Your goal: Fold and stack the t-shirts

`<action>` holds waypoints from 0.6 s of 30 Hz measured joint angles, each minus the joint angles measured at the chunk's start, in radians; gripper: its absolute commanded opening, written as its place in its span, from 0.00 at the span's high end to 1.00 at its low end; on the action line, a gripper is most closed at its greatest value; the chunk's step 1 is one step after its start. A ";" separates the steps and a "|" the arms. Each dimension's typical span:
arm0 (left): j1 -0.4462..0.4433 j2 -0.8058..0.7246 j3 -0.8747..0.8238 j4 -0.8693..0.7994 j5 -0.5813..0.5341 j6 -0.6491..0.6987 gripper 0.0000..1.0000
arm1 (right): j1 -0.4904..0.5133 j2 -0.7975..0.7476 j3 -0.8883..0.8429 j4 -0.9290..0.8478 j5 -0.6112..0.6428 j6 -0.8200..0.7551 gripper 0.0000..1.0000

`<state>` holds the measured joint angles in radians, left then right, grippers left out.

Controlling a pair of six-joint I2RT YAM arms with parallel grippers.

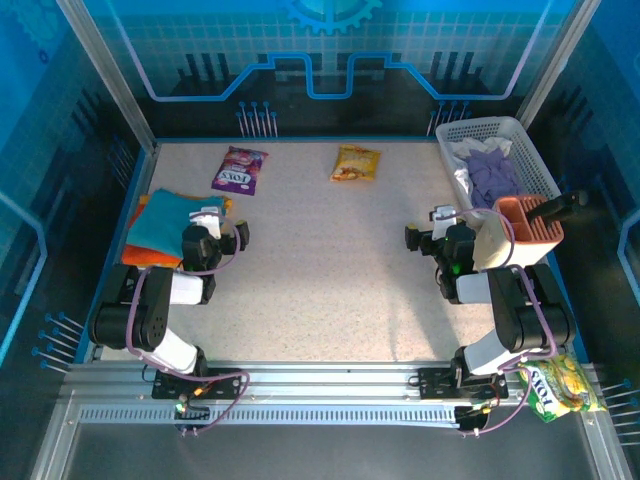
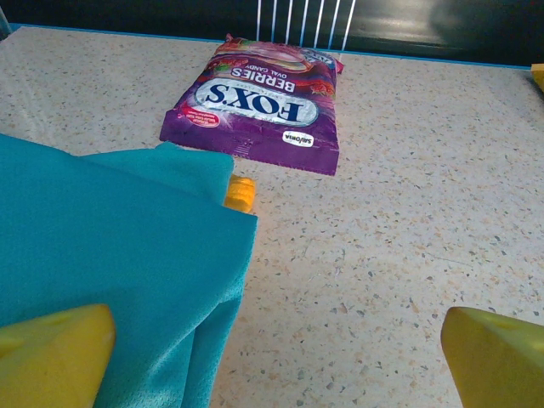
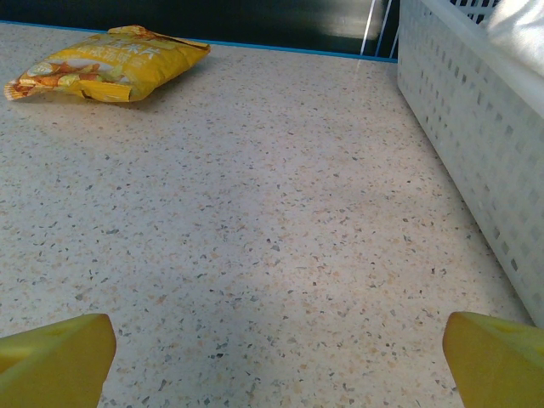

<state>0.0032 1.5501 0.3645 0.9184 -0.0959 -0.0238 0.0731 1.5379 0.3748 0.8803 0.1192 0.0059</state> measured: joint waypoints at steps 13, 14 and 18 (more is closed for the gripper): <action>-0.029 -0.049 0.018 -0.093 -0.021 0.012 0.01 | 0.108 -0.127 0.095 -0.204 0.127 -0.063 0.00; -0.035 -0.064 0.028 -0.122 -0.027 0.016 0.01 | 0.125 -0.142 0.131 -0.243 0.147 -0.068 0.00; -0.072 -0.149 0.105 -0.283 -0.066 0.013 0.01 | 0.186 -0.174 0.290 -0.413 0.217 -0.075 0.07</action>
<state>-0.0692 1.4014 0.4694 0.6353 -0.1619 -0.0109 0.2588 1.3636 0.6643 0.4675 0.3363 -0.0692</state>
